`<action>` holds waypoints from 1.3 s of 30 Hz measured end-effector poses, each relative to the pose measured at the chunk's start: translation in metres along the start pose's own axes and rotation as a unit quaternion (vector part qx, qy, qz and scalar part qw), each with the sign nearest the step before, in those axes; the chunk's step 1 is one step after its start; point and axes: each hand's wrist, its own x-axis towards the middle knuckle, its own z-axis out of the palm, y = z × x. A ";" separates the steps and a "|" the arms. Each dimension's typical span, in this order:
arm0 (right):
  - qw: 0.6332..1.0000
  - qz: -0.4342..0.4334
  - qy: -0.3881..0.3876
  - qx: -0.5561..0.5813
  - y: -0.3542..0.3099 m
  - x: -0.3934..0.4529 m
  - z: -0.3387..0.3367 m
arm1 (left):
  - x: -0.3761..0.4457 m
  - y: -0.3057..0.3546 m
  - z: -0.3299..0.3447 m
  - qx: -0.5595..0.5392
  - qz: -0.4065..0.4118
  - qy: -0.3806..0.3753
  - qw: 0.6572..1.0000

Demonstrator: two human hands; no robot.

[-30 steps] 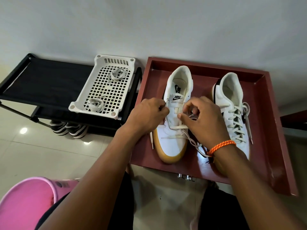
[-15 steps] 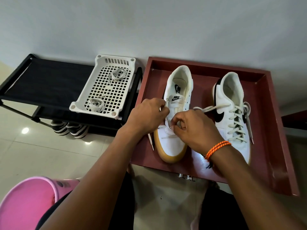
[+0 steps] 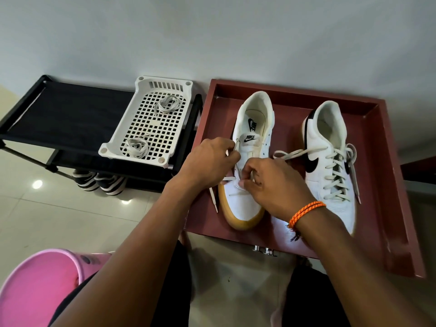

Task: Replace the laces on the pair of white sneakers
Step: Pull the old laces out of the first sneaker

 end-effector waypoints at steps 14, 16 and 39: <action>0.985 -0.001 0.063 0.158 0.036 -0.002 -0.041 | 0.000 0.001 -0.001 -0.042 -0.014 -0.017 0.999; 0.985 -0.024 0.093 0.145 0.023 -0.002 -0.034 | 0.000 0.001 -0.001 -0.049 -0.016 -0.019 0.998; 0.999 -0.008 0.039 0.020 0.004 -0.003 -0.011 | 0.000 0.004 -0.003 -0.038 -0.007 -0.026 0.999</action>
